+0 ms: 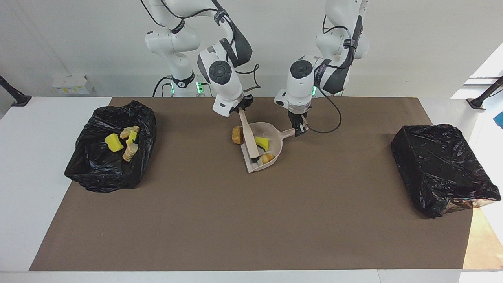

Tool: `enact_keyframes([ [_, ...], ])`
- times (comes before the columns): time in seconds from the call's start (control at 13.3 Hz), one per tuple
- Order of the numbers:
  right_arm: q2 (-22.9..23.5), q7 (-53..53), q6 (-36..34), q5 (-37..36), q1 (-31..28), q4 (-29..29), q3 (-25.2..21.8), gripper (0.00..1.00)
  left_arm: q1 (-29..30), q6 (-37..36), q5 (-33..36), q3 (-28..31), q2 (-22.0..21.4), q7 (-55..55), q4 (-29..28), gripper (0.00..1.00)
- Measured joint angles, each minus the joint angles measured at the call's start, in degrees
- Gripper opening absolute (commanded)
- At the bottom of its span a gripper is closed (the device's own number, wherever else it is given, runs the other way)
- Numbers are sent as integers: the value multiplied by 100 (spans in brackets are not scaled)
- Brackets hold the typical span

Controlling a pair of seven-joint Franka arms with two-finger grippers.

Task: Sweep and dump trash in bin
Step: 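Brush the sponge pieces into the dustpan held by the left gripper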

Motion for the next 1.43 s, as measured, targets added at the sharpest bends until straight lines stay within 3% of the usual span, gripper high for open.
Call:
enact_keyframes([
  [0.38,-395,217,-802,7,-221,448,-130,0,140,165,-1,1,38,245,-11,0],
  [0.53,-531,217,-1164,-350,-472,386,-154,0,140,161,-1,-1,38,245,-11,0],
  [1.05,-954,-607,-887,-1202,-1924,-586,-183,0,-273,-457,16,-72,-76,230,10,0],
  [1.43,-1568,-786,-539,-822,-1829,-1530,-84,0,-512,-1063,239,-95,-114,-420,168,0],
])
